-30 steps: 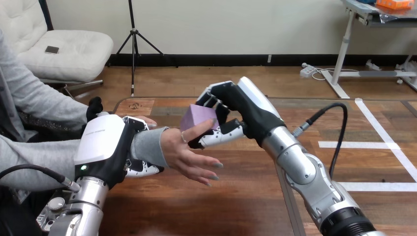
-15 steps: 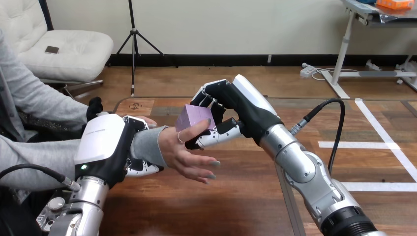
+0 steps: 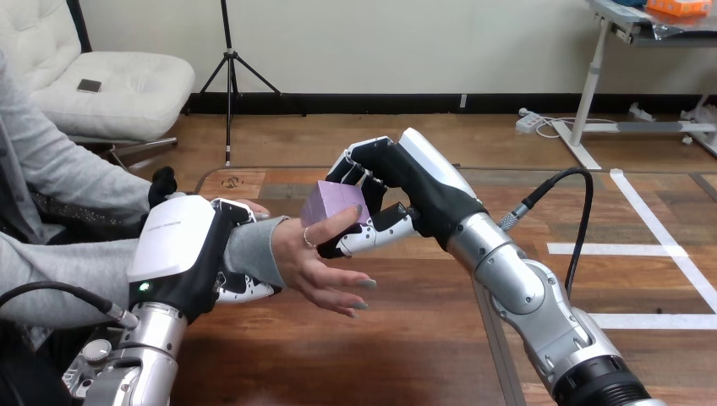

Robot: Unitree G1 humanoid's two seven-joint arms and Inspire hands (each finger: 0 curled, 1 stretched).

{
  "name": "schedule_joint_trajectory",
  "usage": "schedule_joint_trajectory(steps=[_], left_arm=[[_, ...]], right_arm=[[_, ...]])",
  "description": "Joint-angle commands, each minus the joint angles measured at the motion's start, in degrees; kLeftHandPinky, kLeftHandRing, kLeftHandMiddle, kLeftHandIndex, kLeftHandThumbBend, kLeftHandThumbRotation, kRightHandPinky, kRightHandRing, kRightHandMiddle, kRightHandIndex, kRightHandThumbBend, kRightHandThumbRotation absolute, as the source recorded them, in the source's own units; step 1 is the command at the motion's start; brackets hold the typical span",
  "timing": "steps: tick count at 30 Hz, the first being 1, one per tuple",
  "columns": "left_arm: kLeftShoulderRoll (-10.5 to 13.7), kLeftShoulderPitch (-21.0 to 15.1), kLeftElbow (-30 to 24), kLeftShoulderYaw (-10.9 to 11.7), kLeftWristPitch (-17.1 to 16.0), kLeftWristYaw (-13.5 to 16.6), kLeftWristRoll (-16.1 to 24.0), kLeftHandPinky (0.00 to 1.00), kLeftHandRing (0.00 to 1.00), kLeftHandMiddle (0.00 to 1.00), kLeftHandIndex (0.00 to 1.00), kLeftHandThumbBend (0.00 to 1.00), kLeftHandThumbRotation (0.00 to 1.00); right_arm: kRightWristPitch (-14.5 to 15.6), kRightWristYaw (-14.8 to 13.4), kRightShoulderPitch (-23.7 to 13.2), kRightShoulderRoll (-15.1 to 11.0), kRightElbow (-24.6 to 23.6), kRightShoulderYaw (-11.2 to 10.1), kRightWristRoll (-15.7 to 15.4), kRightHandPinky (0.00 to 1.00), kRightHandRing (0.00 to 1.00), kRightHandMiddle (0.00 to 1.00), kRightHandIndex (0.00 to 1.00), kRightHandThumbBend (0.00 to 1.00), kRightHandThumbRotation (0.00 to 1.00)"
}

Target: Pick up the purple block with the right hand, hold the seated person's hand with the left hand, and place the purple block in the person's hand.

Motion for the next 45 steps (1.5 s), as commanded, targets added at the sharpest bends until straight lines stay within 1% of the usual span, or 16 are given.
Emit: schedule_joint_trajectory(steps=[1, 5, 10, 13, 20, 26, 35, 43, 45], left_arm=[[-2.55, -7.09, -3.45, -0.43, -2.31, 1.88, -1.36, 0.17, 0.23, 0.29, 0.30, 0.73, 0.00], [-2.57, -6.90, -3.89, -0.34, -2.19, 1.76, -1.37, 0.17, 0.23, 0.29, 0.30, 0.73, 0.00], [-2.58, -6.86, -3.75, -0.23, -2.78, 2.53, -1.35, 0.17, 0.23, 0.29, 0.30, 0.72, 0.00], [-2.64, -6.57, -4.43, -0.09, -2.45, 2.21, -1.54, 0.17, 0.23, 0.29, 0.30, 0.72, 0.00], [-2.55, -6.31, -4.81, 0.06, -2.89, 2.51, -1.65, 0.17, 0.23, 0.29, 0.30, 0.72, 0.00], [-2.34, -5.74, -5.89, 0.33, -2.71, 2.13, -1.85, 0.17, 0.23, 0.29, 0.30, 0.72, 0.00], [-1.95, -5.06, -7.58, 0.71, -2.49, 1.65, -1.99, 0.18, 0.23, 0.29, 0.30, 0.73, 0.00], [-1.77, -4.51, -8.44, 1.10, -2.64, 1.51, -2.31, 0.18, 0.23, 0.29, 0.30, 0.75, 0.00], [-1.72, -4.37, -8.58, 1.17, -2.74, 1.54, -2.34, 0.18, 0.23, 0.29, 0.30, 0.76, 0.00]], right_arm=[[0.13, 1.31, -1.23, 1.16, -3.69, 0.83, 1.13, 0.34, 0.37, 0.41, 0.42, 0.76, 0.00], [0.02, 1.54, -1.22, 0.88, -3.51, 0.81, 1.14, 0.33, 0.36, 0.40, 0.42, 0.76, 0.00], [-0.11, 1.71, -1.36, 0.46, -3.03, 0.82, 1.07, 0.33, 0.36, 0.40, 0.42, 0.76, 0.00], [-0.11, 1.86, -1.39, 0.27, -2.70, 0.79, 1.12, 0.33, 0.36, 0.40, 0.42, 0.76, 0.00], [0.48, 2.38, -1.41, -0.04, -2.34, 0.82, 1.07, 0.34, 0.36, 0.40, 0.42, 0.76, 0.00], [1.19, 2.63, -1.20, -0.22, -2.17, 0.71, 1.08, 0.34, 0.37, 0.41, 0.42, 0.76, 0.00], [1.12, 2.00, -1.21, -0.50, -0.59, 0.76, 0.62, 0.35, 0.37, 0.41, 0.43, 0.77, 0.00], [0.16, 0.93, -1.66, -0.75, 2.43, 0.82, 0.17, 0.34, 0.37, 0.40, 0.43, 0.77, 0.00], [0.40, 0.95, -1.75, -0.78, 2.91, 0.81, 0.17, 0.34, 0.37, 0.40, 0.43, 0.77, 0.00]])
